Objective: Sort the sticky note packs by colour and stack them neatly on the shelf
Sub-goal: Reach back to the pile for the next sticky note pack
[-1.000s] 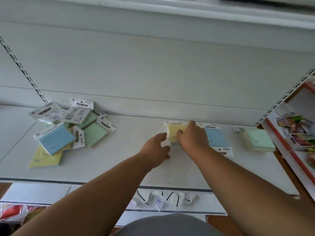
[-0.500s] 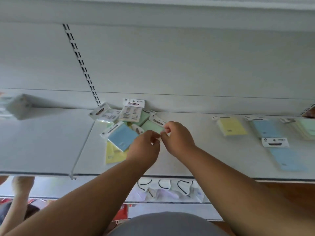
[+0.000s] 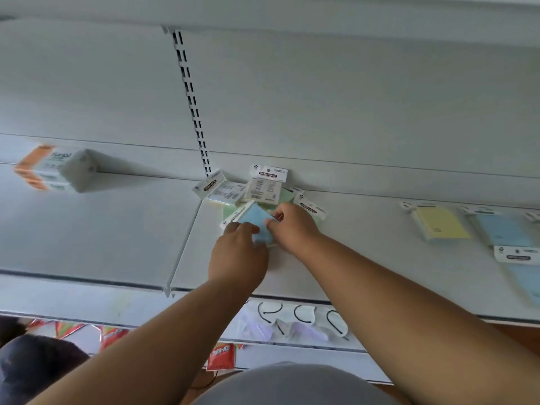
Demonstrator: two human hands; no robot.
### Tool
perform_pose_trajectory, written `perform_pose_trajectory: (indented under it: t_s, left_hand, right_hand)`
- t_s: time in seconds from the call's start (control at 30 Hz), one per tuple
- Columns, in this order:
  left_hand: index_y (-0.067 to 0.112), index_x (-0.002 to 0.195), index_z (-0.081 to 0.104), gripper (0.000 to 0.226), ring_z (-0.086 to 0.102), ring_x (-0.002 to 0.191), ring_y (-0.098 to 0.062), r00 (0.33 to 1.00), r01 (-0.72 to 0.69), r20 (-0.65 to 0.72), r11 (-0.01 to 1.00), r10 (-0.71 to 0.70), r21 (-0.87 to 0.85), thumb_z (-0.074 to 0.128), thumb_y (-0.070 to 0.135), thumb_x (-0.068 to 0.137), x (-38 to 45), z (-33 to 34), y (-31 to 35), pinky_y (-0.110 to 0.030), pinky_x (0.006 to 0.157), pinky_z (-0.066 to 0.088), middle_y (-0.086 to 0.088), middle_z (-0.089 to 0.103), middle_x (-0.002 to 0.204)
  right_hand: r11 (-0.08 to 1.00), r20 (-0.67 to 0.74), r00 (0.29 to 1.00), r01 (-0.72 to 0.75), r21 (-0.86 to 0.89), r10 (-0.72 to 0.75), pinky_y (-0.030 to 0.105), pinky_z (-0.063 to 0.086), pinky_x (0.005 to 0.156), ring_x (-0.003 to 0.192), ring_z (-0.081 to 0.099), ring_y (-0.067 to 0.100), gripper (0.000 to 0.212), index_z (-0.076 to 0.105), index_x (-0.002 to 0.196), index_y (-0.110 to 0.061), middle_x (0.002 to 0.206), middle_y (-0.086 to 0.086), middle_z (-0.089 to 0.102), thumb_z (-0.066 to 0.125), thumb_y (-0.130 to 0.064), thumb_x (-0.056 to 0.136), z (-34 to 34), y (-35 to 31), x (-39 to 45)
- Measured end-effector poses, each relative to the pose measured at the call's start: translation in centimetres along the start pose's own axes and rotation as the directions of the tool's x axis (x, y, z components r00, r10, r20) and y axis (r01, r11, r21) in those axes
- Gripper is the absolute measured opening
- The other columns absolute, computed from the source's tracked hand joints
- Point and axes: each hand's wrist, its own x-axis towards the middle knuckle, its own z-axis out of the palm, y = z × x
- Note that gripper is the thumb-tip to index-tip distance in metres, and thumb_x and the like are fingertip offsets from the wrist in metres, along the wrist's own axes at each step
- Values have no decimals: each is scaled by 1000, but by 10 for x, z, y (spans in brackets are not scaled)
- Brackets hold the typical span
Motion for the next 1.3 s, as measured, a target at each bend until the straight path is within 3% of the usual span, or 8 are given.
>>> perform_pose_trajectory:
  t_s: [0.13,0.27,0.43,0.6,0.73,0.93,1.13,1.3]
  left_hand:
    - [18,124,52,35,60,95,-20,987,158,33,930,-155,-332,60,29,91,4,7,13,-26,77,42,0,56,120]
    - [25,94,66,13,57,61,-19,962,230,262,748,-78,-622,58,19,86,6,26,43,-32,56,43,-3,69,75]
    - [25,86,67,7,52,58,-22,918,233,396,762,33,-605,61,24,89,-4,61,87,-32,58,39,-7,63,60]
    - [19,78,64,17,50,40,-4,885,-3,421,909,197,-418,56,24,92,-19,102,146,-23,47,34,0,62,58]
    - [18,75,65,19,55,49,-11,815,-111,510,938,275,-328,57,24,91,-34,140,197,-24,50,38,2,61,57]
    - [15,78,67,18,67,73,-24,725,-164,631,959,277,-233,59,26,89,-66,205,290,-32,70,53,-5,71,79]
    - [16,111,59,29,65,95,-26,825,-188,530,980,197,-72,59,25,83,-87,253,344,-28,77,50,-5,67,104]
    - [16,110,56,30,59,103,-27,894,-194,418,980,161,38,58,34,87,-95,262,347,-32,80,47,-5,64,110]
  right_hand:
    - [873,-54,994,-58,485,96,28,45,57,70,63,17,10,57,90,-14,91,6,65,61,-24,91,-33,14,-9]
    - [810,-20,997,-50,585,76,29,37,53,68,61,19,10,55,84,-15,84,7,62,63,-13,91,-76,46,-30]
    - [829,-93,983,-81,553,158,21,40,51,61,59,13,15,57,80,-17,74,0,59,68,-11,87,-124,111,-57]
    - [809,-207,937,-117,576,283,26,40,54,66,51,14,9,61,83,-20,76,-2,58,69,-20,87,-169,175,-78]
    - [845,-294,886,-173,507,358,29,44,65,76,56,14,9,62,90,-22,85,-5,61,70,-26,87,-207,231,-89]
    - [912,-342,853,-317,261,394,32,50,75,89,62,18,27,65,99,-17,97,1,66,71,-39,84,-283,319,-103]
    - [931,-289,898,-361,-57,330,28,39,69,81,57,18,26,59,88,-17,84,-1,60,65,-42,87,-326,366,-93]
    - [904,-320,912,-343,-255,256,30,37,63,81,58,23,33,53,86,-17,81,0,58,65,-48,85,-324,366,-83]
